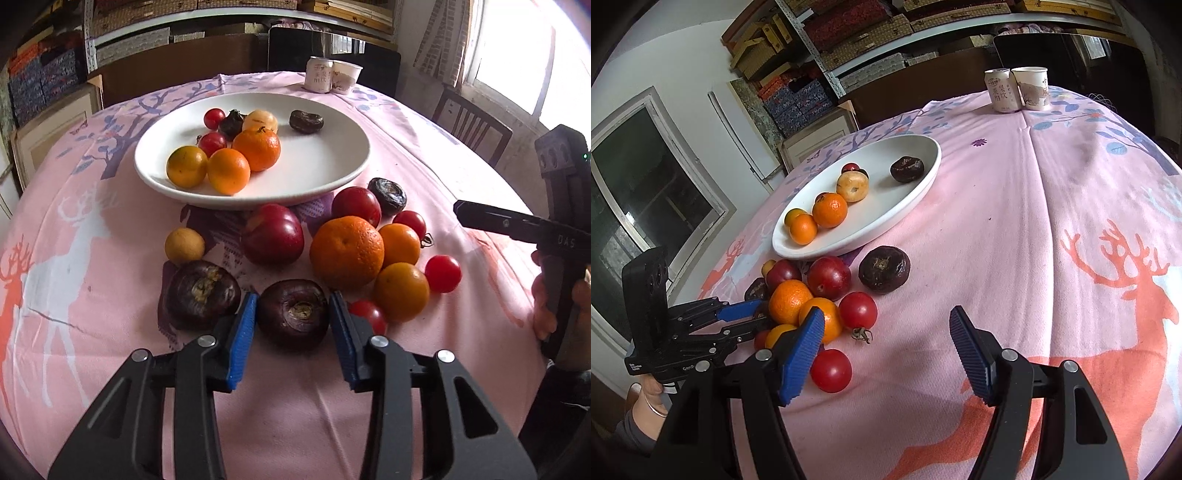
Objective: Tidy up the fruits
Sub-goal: 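Grasp a dark purple fruit with the left tool while the right tool grasps a red tomato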
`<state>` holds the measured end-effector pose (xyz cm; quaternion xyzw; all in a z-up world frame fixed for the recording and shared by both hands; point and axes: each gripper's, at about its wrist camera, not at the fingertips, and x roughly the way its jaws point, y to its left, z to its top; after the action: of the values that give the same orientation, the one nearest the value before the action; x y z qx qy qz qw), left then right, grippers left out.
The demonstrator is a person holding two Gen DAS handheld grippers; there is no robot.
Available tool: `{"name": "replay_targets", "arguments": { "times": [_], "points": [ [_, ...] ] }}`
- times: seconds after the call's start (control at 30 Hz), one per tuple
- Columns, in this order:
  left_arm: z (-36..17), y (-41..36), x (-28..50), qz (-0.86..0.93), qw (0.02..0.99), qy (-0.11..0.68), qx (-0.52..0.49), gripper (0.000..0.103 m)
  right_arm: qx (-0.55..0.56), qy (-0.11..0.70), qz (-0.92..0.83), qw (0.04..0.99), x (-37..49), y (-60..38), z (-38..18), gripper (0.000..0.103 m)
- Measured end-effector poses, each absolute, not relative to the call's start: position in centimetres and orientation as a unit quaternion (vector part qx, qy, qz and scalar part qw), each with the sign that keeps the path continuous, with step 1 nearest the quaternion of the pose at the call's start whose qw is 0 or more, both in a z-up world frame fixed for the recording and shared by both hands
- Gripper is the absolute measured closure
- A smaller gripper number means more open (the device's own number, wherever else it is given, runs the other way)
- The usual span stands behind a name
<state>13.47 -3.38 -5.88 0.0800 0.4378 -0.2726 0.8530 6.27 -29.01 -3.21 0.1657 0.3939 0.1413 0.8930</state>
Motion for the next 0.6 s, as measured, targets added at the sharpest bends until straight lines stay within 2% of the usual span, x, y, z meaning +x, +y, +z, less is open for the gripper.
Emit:
{"name": "replay_targets", "arguments": {
  "times": [0.3, 0.37, 0.4, 0.43, 0.47, 0.5, 0.53, 0.6],
  "points": [
    [-5.7, -1.1, 10.6, -0.274, 0.847, 0.441, 0.112, 0.062, 0.165, 0.394, 0.143, 0.893, 6.2, -28.9, -3.1, 0.032],
    [-5.8, -1.3, 10.4, -0.266, 0.851, 0.435, 0.125, 0.054, 0.165, 0.395, 0.143, 0.892, 6.2, -28.9, -3.1, 0.032],
    [-6.1, -1.7, 10.4, -0.258, 0.853, 0.433, 0.135, 0.043, 0.165, 0.394, 0.142, 0.893, 6.2, -28.9, -3.1, 0.032],
    [-6.3, -2.0, 10.3, -0.253, 0.853, 0.433, 0.142, 0.037, 0.165, 0.393, 0.141, 0.893, 6.2, -28.9, -3.1, 0.032],
    [-6.6, -2.4, 10.4, -0.249, 0.852, 0.435, 0.152, 0.037, 0.166, 0.391, 0.141, 0.894, 6.1, -28.9, -3.0, 0.032],
    [-6.8, -2.6, 10.4, -0.247, 0.85, 0.437, 0.158, 0.042, 0.166, 0.389, 0.142, 0.895, 6.0, -28.9, -3.0, 0.032],
    [-6.6, -2.6, 10.5, -0.25, 0.852, 0.435, 0.152, 0.063, 0.165, 0.388, 0.145, 0.895, 5.9, -28.9, -2.9, 0.032],
    [-6.5, -2.3, 11.0, -0.254, 0.849, 0.444, 0.132, 0.063, 0.156, 0.395, 0.155, 0.892, 5.7, -28.4, -3.0, 0.032]
  ]
}}
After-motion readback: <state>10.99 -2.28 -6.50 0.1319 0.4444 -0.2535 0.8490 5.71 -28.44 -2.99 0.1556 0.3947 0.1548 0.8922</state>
